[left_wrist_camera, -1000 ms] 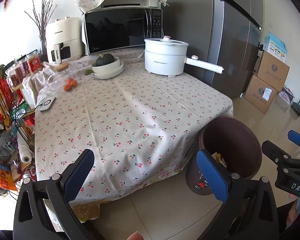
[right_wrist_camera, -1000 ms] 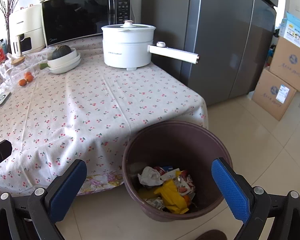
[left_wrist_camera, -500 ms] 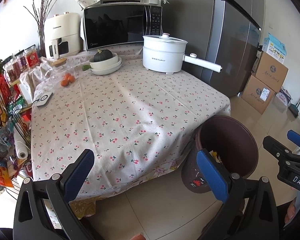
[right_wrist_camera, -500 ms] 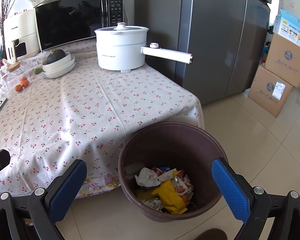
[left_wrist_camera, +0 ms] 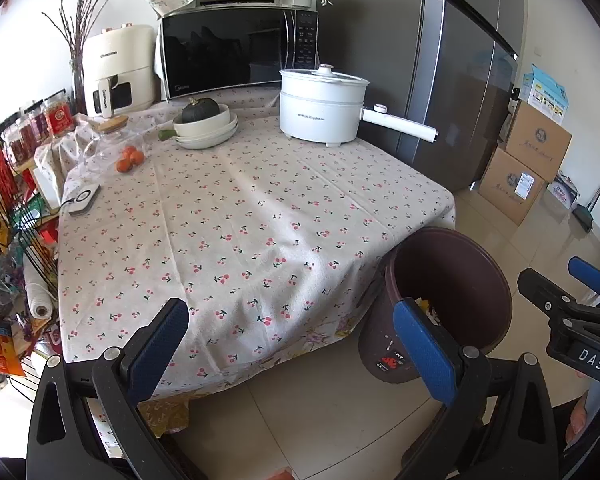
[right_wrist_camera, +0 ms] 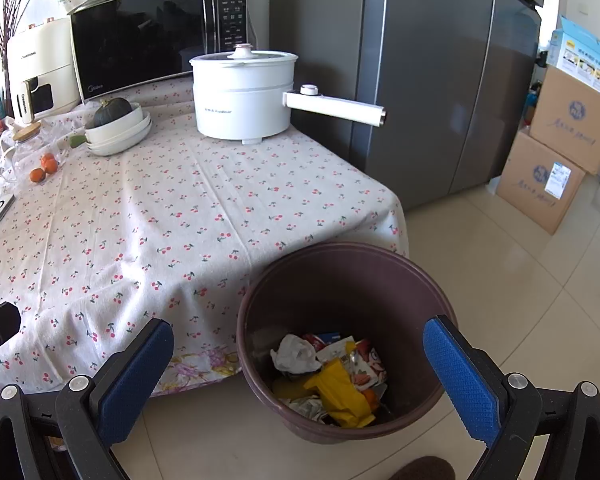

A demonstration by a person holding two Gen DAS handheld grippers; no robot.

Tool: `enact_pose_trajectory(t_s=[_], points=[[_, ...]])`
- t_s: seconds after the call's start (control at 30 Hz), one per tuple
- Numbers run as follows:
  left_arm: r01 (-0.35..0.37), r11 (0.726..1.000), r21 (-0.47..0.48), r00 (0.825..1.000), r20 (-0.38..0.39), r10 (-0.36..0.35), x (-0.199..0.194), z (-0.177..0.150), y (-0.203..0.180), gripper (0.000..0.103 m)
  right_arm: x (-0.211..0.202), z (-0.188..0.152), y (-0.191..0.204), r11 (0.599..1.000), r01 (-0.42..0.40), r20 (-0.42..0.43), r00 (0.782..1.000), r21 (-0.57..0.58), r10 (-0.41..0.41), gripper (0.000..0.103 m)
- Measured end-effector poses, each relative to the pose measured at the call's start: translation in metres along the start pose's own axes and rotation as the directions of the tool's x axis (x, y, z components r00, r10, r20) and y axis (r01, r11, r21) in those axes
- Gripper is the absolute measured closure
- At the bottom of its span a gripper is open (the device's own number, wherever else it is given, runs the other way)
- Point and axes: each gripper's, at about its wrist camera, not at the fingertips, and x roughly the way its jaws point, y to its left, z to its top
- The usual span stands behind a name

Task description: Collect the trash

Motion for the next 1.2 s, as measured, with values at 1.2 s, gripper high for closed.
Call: enact_pose_trajectory(t_s=[1.2], points=[[0.036, 0.999, 0.002, 0.999, -0.021, -0.036, -0.0041, 0.0032, 0.0022, 0.000, 0.0015, -0.0017, 0.0010, 1.000, 0.007, 0.003, 1.000, 0.002, -0.007, 0.000]])
